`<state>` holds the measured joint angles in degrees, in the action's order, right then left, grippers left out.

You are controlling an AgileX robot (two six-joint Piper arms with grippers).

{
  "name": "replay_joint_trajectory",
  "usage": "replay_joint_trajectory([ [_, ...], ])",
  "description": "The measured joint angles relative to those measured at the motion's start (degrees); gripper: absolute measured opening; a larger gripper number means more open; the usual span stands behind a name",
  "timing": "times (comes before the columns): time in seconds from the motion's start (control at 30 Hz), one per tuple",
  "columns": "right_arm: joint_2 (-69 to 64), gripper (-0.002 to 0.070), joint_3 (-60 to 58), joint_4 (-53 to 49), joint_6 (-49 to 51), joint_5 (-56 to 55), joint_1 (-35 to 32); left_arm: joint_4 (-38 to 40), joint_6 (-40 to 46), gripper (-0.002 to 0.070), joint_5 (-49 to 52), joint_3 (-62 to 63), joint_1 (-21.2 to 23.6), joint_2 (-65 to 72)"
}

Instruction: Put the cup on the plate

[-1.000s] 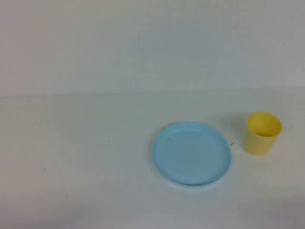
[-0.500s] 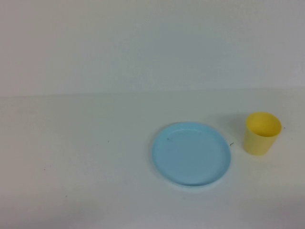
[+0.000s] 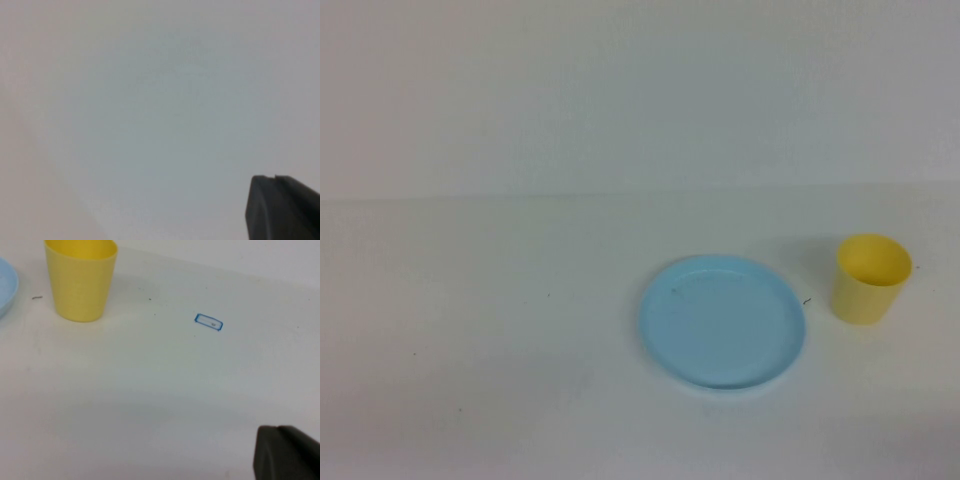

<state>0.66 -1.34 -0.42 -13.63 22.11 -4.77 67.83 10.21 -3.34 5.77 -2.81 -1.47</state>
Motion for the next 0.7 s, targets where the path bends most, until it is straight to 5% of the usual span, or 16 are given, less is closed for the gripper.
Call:
replay_joint_trajectory([
  [0.33,0.0,0.0,0.0,-0.1,0.0,0.0,0.0,-8.1,33.7,0.0001,2.5,31.2,0.0,8.7],
  [0.7,0.0,0.0,0.0,-0.2,0.0,0.0,0.0,-8.1,42.9,0.0001,9.1,42.7,0.0,28.8],
])
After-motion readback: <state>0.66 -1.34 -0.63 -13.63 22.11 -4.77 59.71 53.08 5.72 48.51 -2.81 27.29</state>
